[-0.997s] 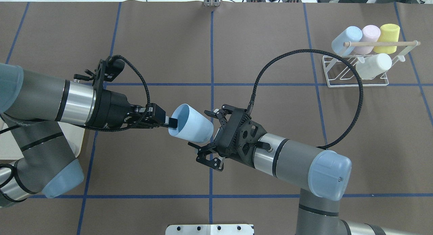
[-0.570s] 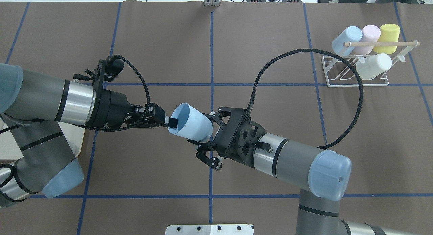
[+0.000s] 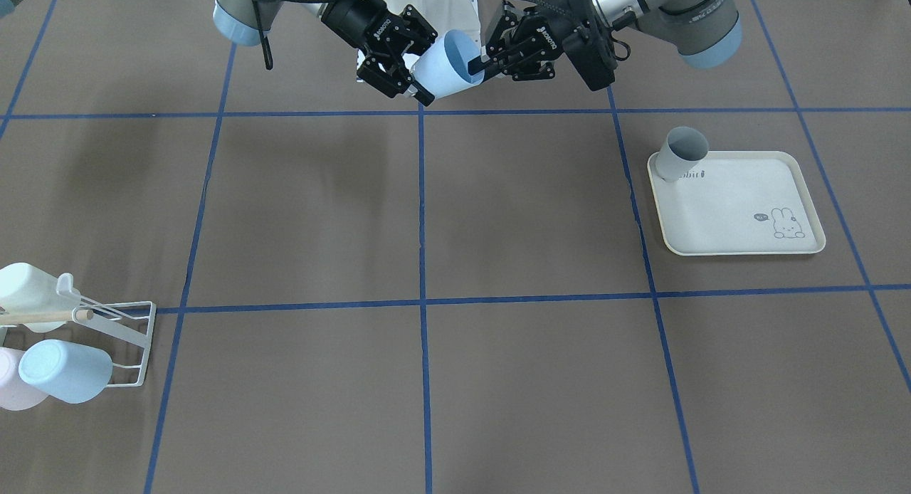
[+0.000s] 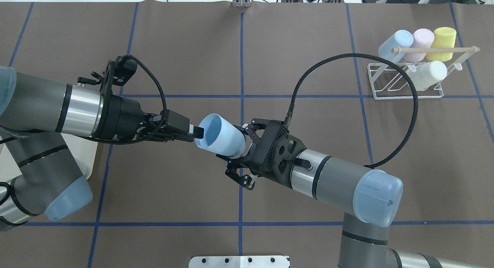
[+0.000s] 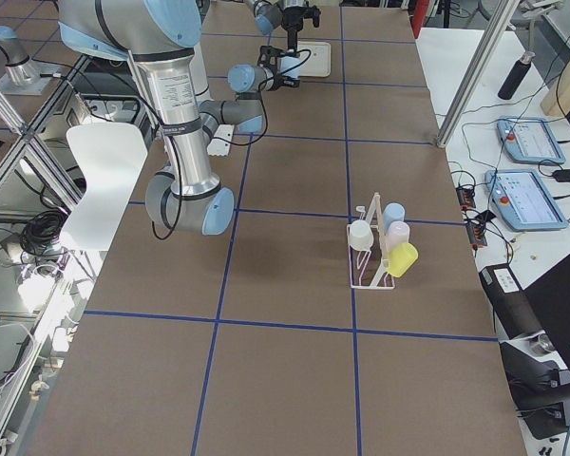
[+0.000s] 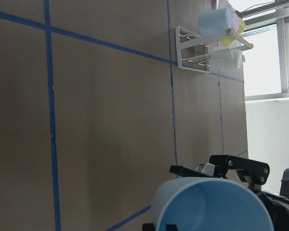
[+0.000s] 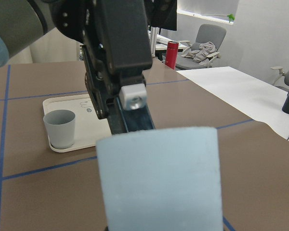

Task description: Transfer IKEA cup to right arm and place on rack

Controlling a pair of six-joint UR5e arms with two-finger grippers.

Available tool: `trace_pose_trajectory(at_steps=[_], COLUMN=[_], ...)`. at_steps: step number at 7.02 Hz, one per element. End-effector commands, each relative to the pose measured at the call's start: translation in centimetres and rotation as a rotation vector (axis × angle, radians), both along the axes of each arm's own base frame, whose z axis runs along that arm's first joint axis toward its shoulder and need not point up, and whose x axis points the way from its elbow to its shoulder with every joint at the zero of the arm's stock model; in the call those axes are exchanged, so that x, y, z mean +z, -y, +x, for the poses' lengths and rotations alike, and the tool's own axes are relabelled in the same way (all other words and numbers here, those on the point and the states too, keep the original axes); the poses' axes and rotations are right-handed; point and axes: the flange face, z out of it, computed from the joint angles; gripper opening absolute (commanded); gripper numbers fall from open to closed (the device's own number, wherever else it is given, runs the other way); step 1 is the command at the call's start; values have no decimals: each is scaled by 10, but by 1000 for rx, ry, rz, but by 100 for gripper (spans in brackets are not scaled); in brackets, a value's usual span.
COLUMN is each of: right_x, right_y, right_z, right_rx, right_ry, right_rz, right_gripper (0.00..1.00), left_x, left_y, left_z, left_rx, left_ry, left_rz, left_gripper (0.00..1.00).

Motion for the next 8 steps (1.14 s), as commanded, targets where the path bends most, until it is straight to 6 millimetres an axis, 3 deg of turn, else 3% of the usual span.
trace_pose_trajectory(at_steps=[1,3,4,5,7,8], right_x=[12,19,17,16,19,21], right_y=[11,32,40,55,87,102], right_z=[7,14,23,38,76,100], right_rx=[114,156,176,208,259,276], right_ry=[-31,-193,-301,-419,-704,-829], right_rz=[-22,-41,-47,-57,1,44], right_gripper=[7,4,3,2,2,0], left_x=[31,69,80,103,184,215], left_y=[30,61,79,94,95,91], left_z=[-41,-76,-92,-116,-183,-215], left_rx=[-43,-113,-139,-159,-182,-186], left_ry=[77,231,325,424,585,649], left_rz=[63,144,183,229,379,448], left_gripper=[100,100,100,100,100,100])
